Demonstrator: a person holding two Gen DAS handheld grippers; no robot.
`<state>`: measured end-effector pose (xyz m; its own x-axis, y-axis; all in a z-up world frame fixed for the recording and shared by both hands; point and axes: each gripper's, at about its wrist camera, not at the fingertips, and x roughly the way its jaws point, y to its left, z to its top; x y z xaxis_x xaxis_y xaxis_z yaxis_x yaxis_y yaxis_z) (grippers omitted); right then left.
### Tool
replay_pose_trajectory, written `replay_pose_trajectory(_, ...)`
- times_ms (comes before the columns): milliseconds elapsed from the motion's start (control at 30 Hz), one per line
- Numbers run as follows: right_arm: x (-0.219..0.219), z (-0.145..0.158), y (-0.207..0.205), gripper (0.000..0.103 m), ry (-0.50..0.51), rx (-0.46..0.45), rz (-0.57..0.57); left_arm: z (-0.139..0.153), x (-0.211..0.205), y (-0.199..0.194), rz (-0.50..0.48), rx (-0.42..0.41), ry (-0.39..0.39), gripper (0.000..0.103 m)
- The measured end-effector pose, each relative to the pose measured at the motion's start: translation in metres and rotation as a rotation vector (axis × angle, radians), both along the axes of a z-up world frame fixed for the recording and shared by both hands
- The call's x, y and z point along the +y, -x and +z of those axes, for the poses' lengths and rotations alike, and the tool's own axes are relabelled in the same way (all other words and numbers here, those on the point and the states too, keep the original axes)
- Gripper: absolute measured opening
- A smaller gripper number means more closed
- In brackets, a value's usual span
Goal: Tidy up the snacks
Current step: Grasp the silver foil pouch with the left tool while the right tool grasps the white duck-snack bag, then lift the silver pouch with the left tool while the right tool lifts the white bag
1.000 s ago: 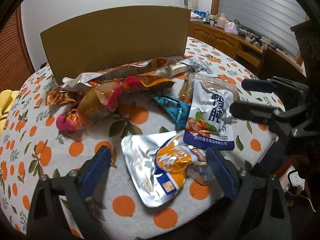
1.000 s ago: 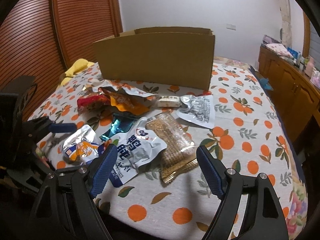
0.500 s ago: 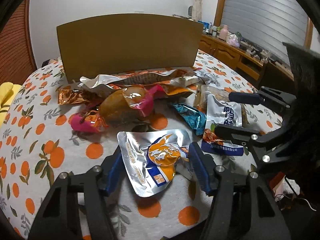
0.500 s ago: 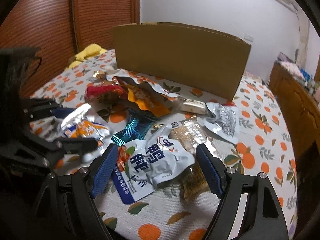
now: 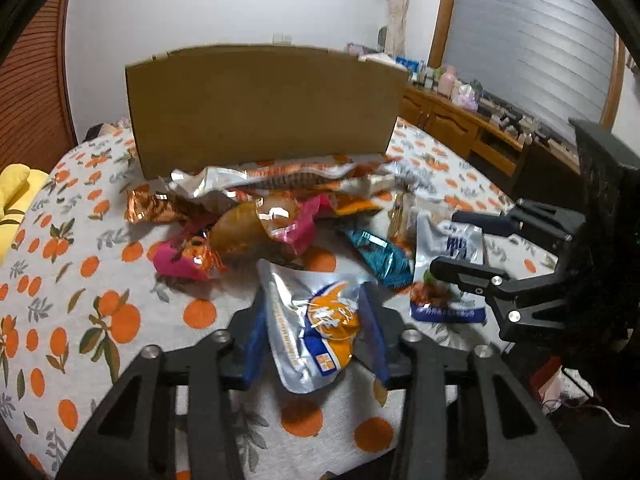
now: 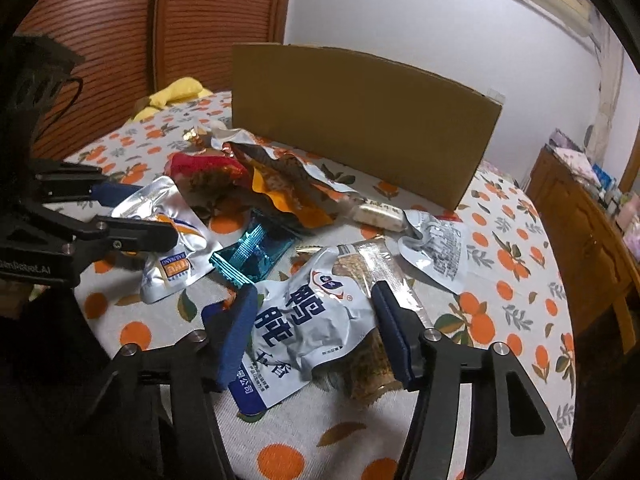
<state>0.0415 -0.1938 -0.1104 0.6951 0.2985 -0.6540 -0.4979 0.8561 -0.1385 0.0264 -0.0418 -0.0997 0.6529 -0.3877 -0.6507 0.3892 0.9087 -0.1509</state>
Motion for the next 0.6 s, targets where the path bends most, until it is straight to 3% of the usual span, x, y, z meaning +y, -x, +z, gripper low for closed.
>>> replay_pose_trajectory(33, -0.001, 0.001, 0.0, 0.055, -0.012, -0.001, 0.0, 0.003, 0.001, 0.0, 0.002, -0.007, 0.006, 0.03)
replay_pose_trajectory(67, -0.003, 0.003, 0.0, 0.042, -0.02, -0.008, -0.005, 0.005, 0.002, 0.0, 0.001, -0.01, 0.01, 0.025)
replay_pose_trajectory(400, -0.008, 0.012, 0.0, 0.037, -0.071, -0.008, -0.004, 0.01, 0.006, 0.004, 0.002, -0.024, 0.038, 0.01)
replay_pose_trajectory(433, -0.009, 0.014, 0.001, 0.025, -0.077, -0.017, -0.006, 0.012, 0.006, 0.006, -0.003, -0.029, 0.047, 0.009)
replay_pose_trajectory(467, -0.01, 0.016, 0.0, 0.0, -0.07, -0.023, -0.014, 0.013, 0.005, 0.007, -0.007, -0.034, 0.05, 0.008)
replay_pose_trajectory(600, -0.008, 0.018, -0.003, 0.0, -0.046, -0.022, -0.007, 0.013, 0.002, 0.006, -0.005, -0.045, 0.032, 0.007)
